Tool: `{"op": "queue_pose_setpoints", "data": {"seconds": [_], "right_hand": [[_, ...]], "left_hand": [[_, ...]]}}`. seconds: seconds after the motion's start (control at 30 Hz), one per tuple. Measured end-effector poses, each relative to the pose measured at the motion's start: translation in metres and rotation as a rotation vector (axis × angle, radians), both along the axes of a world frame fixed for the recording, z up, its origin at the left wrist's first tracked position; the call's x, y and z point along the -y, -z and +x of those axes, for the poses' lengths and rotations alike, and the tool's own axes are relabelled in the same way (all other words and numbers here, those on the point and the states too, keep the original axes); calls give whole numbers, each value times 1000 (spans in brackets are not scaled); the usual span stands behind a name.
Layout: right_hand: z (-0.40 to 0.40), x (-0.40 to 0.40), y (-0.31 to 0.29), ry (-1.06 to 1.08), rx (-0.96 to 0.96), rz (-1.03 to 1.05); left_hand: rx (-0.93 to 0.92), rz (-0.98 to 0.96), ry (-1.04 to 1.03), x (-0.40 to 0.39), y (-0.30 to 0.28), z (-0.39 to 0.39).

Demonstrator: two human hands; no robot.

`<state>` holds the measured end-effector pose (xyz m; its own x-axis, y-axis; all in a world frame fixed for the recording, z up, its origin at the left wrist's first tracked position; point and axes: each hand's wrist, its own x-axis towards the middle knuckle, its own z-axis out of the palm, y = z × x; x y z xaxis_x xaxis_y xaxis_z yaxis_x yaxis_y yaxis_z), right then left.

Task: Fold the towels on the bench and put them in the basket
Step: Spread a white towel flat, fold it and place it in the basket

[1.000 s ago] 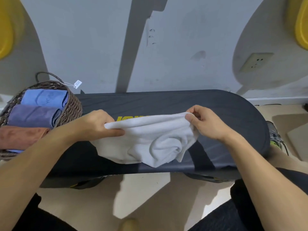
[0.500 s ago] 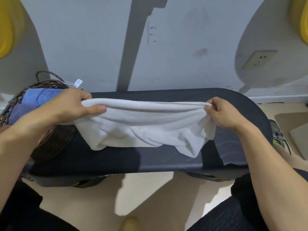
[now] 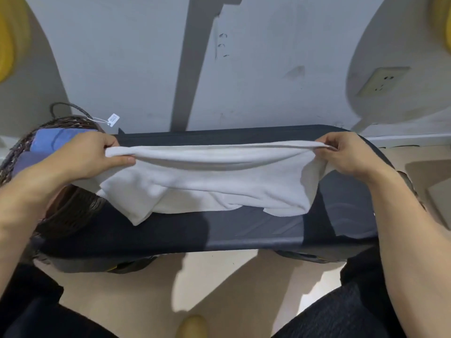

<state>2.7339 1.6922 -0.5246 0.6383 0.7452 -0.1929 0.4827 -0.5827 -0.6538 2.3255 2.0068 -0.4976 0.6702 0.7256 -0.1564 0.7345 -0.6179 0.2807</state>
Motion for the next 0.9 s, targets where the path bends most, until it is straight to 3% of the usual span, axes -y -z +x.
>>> {"op": "queue_pose_setpoints", "data": {"seconds": [0.17, 0.3, 0.43, 0.6, 0.77, 0.9], "right_hand": [[2, -4, -1, 162, 12, 117], [-5, -8, -7, 165, -223, 229], [5, -10, -8, 435, -474, 459], [24, -8, 2, 605, -474, 514], [28, -4, 20, 553, -316, 252], [25, -6, 22, 523, -294, 257]], "left_hand": [[-93, -54, 9, -4, 11, -7], [-249, -112, -22, -13, 12, -17], [-294, -242, -110, -12, 8, -26], [-113, -529, -66, -5, 5, -31], [268, -663, -217, 8, 24, -31], [412, -559, -327, 7, 34, -29]]}}
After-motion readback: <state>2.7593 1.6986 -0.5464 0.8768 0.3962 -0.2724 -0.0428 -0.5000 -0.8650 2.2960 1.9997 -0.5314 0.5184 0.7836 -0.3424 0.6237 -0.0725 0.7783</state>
